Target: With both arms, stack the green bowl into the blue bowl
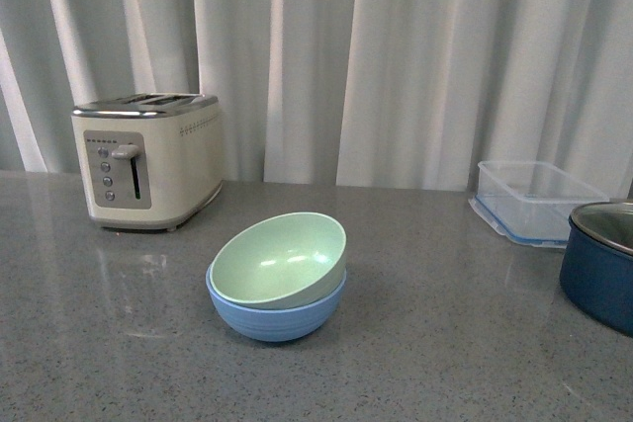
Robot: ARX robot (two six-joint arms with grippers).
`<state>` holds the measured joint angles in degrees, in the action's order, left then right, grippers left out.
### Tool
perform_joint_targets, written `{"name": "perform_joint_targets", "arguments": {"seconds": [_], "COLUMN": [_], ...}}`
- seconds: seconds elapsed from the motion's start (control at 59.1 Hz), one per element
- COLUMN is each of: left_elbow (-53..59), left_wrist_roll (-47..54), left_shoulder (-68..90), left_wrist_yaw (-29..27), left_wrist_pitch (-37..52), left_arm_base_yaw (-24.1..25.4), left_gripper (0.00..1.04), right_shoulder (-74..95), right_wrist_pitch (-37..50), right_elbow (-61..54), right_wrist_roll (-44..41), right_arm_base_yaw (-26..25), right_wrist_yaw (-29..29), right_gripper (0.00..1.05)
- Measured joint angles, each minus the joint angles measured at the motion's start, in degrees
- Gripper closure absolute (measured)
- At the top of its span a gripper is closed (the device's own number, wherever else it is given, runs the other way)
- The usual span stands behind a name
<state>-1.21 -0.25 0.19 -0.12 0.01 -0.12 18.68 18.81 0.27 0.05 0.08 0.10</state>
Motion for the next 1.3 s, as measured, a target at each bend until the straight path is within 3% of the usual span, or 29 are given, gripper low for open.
{"name": "perform_joint_targets", "arguments": {"seconds": [0.491,0.575,0.744,1.303], "left_elbow": [0.0,0.0,0.0,0.0], "left_wrist_roll": [0.0,0.0,0.0,0.0], "left_shoulder": [0.0,0.0,-0.1,-0.1], "left_wrist_yaw": [0.0,0.0,0.0,0.0], "left_wrist_pitch": [0.0,0.0,0.0,0.0], "left_arm_base_yaw": [0.0,0.0,0.0,0.0], "left_gripper": [0.07,0.07,0.07,0.07], "right_shoulder": [-8.7,-15.1,-18.4,-18.4], "right_wrist_pitch": [-8.7,-17.1,-18.7,-18.7], "right_elbow": [0.0,0.0,0.0,0.0], "right_wrist_roll": [0.0,0.0,-0.1,-0.1], "right_arm_base_yaw": [0.0,0.0,0.0,0.0], "right_wrist_yaw": [0.0,-0.2,-0.2,-0.2], "right_gripper": [1.04,1.04,1.04,0.09]}}
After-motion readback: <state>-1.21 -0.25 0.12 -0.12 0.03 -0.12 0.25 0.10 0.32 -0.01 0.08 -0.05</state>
